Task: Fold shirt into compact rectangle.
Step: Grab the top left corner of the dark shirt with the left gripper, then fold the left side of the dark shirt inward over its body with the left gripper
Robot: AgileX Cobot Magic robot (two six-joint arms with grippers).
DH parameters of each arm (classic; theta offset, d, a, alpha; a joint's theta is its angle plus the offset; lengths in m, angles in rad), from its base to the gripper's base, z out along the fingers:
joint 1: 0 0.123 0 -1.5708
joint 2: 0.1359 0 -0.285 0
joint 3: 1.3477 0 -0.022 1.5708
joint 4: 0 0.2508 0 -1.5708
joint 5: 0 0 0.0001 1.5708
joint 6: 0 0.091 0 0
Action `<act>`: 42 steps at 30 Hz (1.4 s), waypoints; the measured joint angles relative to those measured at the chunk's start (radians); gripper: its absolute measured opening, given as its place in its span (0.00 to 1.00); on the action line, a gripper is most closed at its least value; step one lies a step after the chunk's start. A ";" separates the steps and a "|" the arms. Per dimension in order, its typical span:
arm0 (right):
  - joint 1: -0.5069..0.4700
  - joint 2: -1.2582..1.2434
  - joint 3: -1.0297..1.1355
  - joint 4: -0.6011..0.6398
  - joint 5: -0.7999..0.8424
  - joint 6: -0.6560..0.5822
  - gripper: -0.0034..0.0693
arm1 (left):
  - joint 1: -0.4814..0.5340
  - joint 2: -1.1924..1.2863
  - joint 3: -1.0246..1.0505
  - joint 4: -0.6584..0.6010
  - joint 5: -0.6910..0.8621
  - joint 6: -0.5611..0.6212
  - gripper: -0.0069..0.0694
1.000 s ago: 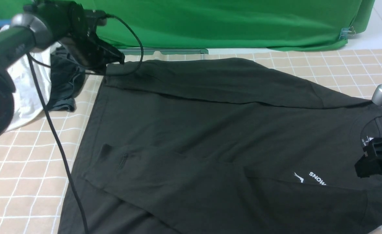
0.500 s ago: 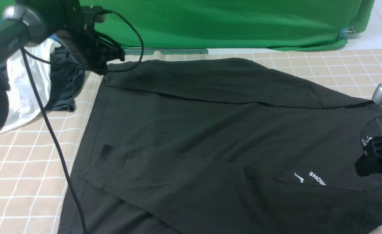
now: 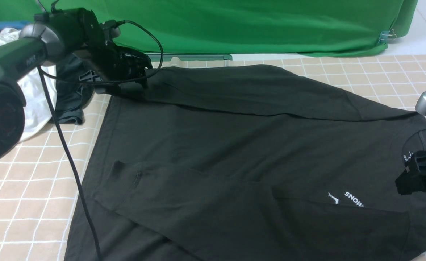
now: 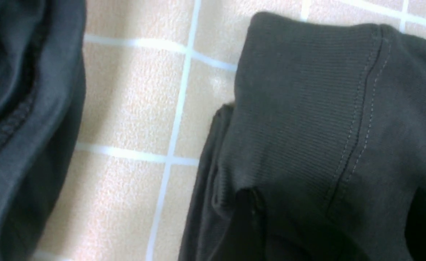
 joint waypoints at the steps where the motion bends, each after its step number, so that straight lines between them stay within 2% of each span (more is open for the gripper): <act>1: 0.000 0.000 0.000 0.000 -0.004 0.000 0.76 | 0.000 0.001 0.000 0.008 0.008 -0.018 0.80; 5: 0.000 0.000 0.000 0.000 -0.014 0.000 0.76 | 0.000 0.010 -0.001 0.016 0.021 -0.036 0.78; 7: 0.000 0.000 0.000 0.000 -0.017 0.000 0.76 | 0.000 0.011 -0.002 0.021 0.025 -0.039 0.72; 9: 0.000 0.000 0.000 0.000 -0.020 0.000 0.76 | 0.000 0.012 -0.003 0.024 0.026 -0.040 0.63; 10: 0.000 0.000 0.000 0.001 -0.020 0.000 0.76 | 0.000 0.013 -0.003 0.026 0.027 -0.037 0.55; 11: 0.000 0.000 0.000 0.001 -0.020 0.000 0.76 | 0.000 0.013 -0.003 0.026 0.028 -0.036 0.54; 12: 0.000 0.000 0.000 0.001 -0.020 0.000 0.76 | 0.000 0.015 -0.003 0.027 0.032 -0.027 0.38; 13: 0.000 0.000 0.000 0.001 -0.020 0.000 0.76 | 0.000 0.017 -0.003 0.027 0.033 -0.018 0.29; 16: 0.000 0.000 0.000 0.001 -0.020 0.000 0.76 | 0.000 0.019 -0.003 0.025 0.033 0.008 0.15; 21: 0.000 0.000 0.000 0.001 -0.020 -0.001 0.76 | -0.001 0.011 -0.003 0.037 0.047 0.016 0.13; 31: 0.000 0.000 0.000 0.001 -0.038 -0.002 0.76 | -0.001 -0.100 -0.003 0.054 0.217 0.073 0.12; 37: 0.000 0.000 0.000 0.001 -0.049 -0.002 0.76 | -0.014 -0.157 0.005 0.143 0.396 0.073 0.12; 42: 0.000 0.000 0.000 0.002 -0.055 -0.002 0.76 | -0.058 -0.215 0.083 0.235 0.434 0.058 0.12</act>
